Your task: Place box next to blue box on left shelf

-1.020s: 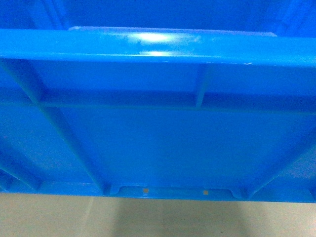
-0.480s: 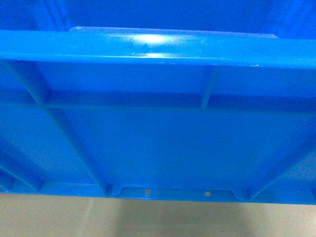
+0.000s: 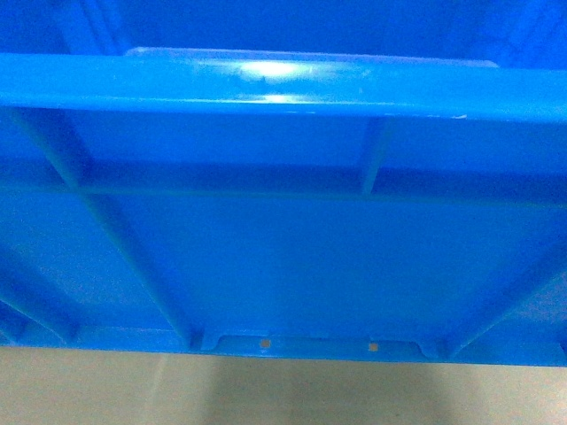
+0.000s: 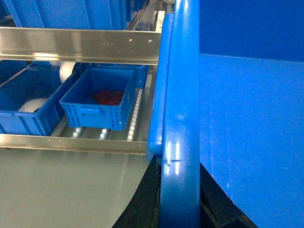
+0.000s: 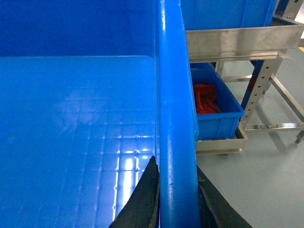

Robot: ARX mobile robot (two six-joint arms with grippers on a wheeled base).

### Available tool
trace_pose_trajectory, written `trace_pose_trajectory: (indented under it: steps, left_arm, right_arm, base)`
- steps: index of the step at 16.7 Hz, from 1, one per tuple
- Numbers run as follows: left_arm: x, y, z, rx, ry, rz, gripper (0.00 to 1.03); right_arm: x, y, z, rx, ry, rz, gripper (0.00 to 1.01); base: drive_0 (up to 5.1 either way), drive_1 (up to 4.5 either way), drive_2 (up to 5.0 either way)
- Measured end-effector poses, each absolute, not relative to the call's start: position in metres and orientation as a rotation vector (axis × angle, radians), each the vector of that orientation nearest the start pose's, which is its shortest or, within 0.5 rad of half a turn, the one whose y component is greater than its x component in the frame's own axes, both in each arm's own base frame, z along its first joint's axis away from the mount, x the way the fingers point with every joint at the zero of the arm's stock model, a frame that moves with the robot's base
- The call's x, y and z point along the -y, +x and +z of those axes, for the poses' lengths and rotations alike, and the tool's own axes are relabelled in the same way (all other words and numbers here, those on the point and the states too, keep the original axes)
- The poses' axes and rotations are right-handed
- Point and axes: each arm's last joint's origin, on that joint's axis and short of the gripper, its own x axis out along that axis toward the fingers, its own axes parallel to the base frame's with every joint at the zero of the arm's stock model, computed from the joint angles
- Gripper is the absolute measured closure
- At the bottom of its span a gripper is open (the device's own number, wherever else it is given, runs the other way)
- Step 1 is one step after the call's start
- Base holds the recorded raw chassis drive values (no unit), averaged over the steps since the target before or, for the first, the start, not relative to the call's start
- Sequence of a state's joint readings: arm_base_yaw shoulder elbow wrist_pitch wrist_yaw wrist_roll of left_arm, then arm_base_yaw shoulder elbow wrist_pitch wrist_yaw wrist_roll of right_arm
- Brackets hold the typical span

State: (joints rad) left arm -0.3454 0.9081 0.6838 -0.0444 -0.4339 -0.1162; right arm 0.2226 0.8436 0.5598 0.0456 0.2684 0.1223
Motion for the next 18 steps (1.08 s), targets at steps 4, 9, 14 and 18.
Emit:
trace_pose_trajectory:
  steps: [4,9,14,18]
  left_arm:
    - [0.0565,0.1928,0.2912,-0.238,-0.015,0.101,0.94]
    - [0.0564,0.1926,0.2907,-0.243,-0.014,0.101,0.94]
    - [0.0564,0.1927,0.2906,-0.243,-0.014,0.102,0.94]
    - [0.0564,0.1927,0.2906,-0.243,-0.014,0.102,0.94]
  right_arm:
    - [-0.0343,0.1864,0.2676,-0.224,0.065,-0.06,0.91]
    - [-0.0342,0.1863,0.2673,-0.227,0.064,-0.061,0.91]
    - [-0.0342,0.1863,0.2671,-0.229,0.064,-0.061,0.91]
    - [-0.0342,0.1864,0.2672,-0.228,0.064,-0.061,0.91]
  base:
    - [0.0,0.0,0.0]
    - [0.0,0.0,0.0]
    - [0.0,0.0,0.0]
    - [0.0,0.0,0.0]
